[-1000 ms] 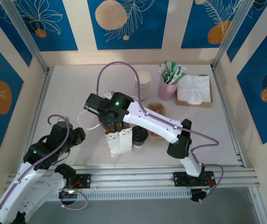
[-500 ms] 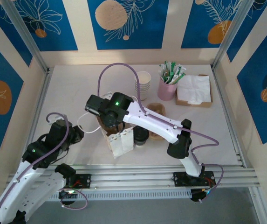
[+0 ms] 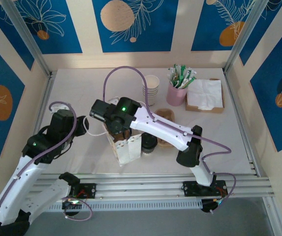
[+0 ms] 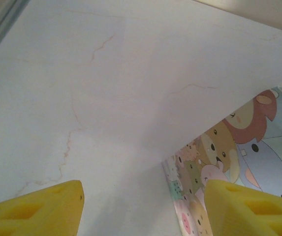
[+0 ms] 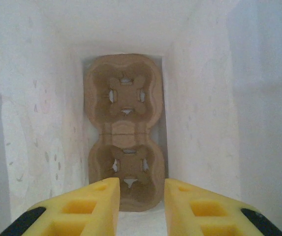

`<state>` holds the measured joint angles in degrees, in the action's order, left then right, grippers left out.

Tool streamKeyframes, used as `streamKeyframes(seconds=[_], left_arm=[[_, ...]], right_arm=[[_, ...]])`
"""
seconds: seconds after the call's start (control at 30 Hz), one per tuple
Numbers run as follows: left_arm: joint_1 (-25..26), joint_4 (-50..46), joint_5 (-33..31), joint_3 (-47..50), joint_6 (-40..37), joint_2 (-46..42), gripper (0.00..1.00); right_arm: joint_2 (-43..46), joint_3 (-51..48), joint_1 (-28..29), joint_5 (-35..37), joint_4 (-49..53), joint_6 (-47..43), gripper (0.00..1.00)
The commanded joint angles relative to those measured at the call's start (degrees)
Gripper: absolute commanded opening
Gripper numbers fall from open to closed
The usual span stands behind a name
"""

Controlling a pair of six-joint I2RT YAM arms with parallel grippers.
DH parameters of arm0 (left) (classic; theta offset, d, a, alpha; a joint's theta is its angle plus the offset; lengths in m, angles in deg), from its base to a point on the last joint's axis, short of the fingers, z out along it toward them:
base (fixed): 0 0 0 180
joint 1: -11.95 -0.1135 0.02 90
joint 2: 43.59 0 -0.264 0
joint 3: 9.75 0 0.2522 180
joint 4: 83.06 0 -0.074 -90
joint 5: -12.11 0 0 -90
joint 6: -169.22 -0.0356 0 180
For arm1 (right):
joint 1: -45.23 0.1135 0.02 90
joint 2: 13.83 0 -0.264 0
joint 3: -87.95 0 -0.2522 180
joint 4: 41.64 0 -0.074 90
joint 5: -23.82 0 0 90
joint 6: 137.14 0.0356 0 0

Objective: Pack the takeout coffee

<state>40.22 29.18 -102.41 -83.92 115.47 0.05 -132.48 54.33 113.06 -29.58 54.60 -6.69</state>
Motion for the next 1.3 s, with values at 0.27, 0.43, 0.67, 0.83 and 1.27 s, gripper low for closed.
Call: streamKeyframes(seconds=[0.27,0.43,0.67,0.83,1.27], left_arm=[[-0.59,-7.35,-1.57,-1.47,-2.03,-5.83,0.71],[-0.59,-9.93,-1.51,-1.47,-0.9,-7.59,0.79],[-0.59,-11.79,-2.64,-1.54,3.34,-11.12,0.84],[-0.59,-10.62,0.27,0.22,4.98,-12.74,0.85],[-0.59,-11.39,-4.9,1.78,4.97,-15.9,0.85]], right_arm=[[0.96,0.36,-0.46,-0.56,-2.5,-1.25,0.32],[0.96,0.2,-0.84,-0.56,-3.59,-1.16,0.33],[1.05,-1.33,-1.72,-0.73,-7.2,-1.16,0.33],[0.78,-2.2,-2.77,-0.48,-10.67,-1.16,0.33],[-4.22,-0.08,-5.41,3.05,-16.86,0.69,0.32]])
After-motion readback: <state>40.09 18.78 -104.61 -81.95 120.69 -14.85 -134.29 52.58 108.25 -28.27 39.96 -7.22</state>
